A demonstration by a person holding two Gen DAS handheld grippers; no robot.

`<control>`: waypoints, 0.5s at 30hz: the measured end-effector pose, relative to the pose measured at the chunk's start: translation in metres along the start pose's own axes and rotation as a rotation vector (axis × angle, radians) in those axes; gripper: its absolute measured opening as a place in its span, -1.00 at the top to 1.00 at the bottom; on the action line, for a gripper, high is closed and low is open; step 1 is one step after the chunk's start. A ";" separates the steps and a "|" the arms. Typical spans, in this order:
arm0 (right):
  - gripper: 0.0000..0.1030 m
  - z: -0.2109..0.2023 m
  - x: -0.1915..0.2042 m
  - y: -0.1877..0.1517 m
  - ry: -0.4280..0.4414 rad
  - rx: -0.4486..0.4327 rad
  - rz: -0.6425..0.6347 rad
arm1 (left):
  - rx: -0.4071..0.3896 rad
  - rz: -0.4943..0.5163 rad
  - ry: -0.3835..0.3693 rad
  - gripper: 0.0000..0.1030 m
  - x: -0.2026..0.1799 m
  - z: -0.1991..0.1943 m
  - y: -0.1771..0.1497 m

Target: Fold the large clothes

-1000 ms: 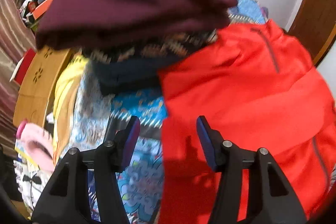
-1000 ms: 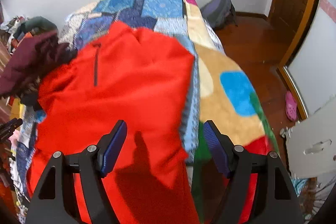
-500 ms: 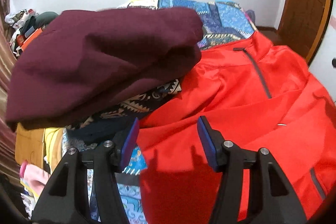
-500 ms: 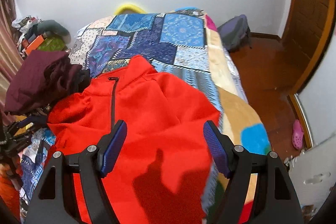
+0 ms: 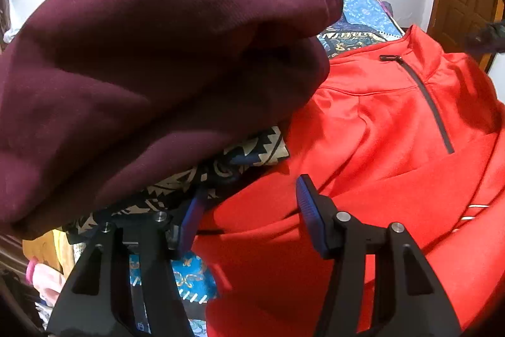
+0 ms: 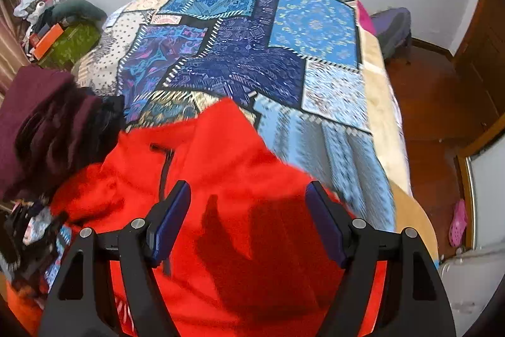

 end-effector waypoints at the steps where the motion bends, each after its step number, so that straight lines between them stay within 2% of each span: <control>1: -0.40 0.010 0.000 0.004 -0.005 0.014 0.004 | -0.005 -0.007 0.002 -0.09 0.000 0.000 0.000; 2: -0.40 0.019 0.001 0.006 -0.005 0.031 0.012 | -0.008 -0.017 0.000 -0.07 0.000 0.000 0.000; 4: -0.40 0.038 0.004 0.008 0.018 0.066 0.043 | -0.002 -0.029 -0.011 0.23 -0.001 -0.001 -0.002; 5: -0.41 0.046 0.005 0.008 0.030 0.078 0.061 | 0.002 -0.031 0.002 0.27 0.001 -0.001 -0.003; 6: -0.45 0.050 0.007 0.008 0.025 0.074 0.069 | 0.000 -0.030 0.007 0.34 0.001 0.000 -0.003; 8: -0.38 0.051 0.009 0.010 -0.017 0.033 0.048 | 0.002 -0.032 0.011 0.47 0.003 -0.001 -0.003; 11: 0.15 0.049 0.016 0.010 -0.050 0.010 0.007 | 0.019 -0.052 -0.004 0.77 0.008 -0.003 -0.004; 13: 0.72 0.045 0.023 0.008 -0.010 0.014 0.004 | 0.031 -0.065 -0.046 0.98 0.007 -0.006 -0.005; 15: 0.74 0.037 0.026 0.005 0.012 0.014 0.029 | 0.042 -0.070 -0.087 0.98 0.000 -0.007 -0.008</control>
Point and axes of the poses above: each gripper's, at about its wrist camera, not at the fingertips, and z roughly the way its jaws point, x to its left, y to its top, the point moved 10 cm from there along z, roughly the way its jaws point, and after that the axes turned 2 degrees about y, right-handed, at the moved point
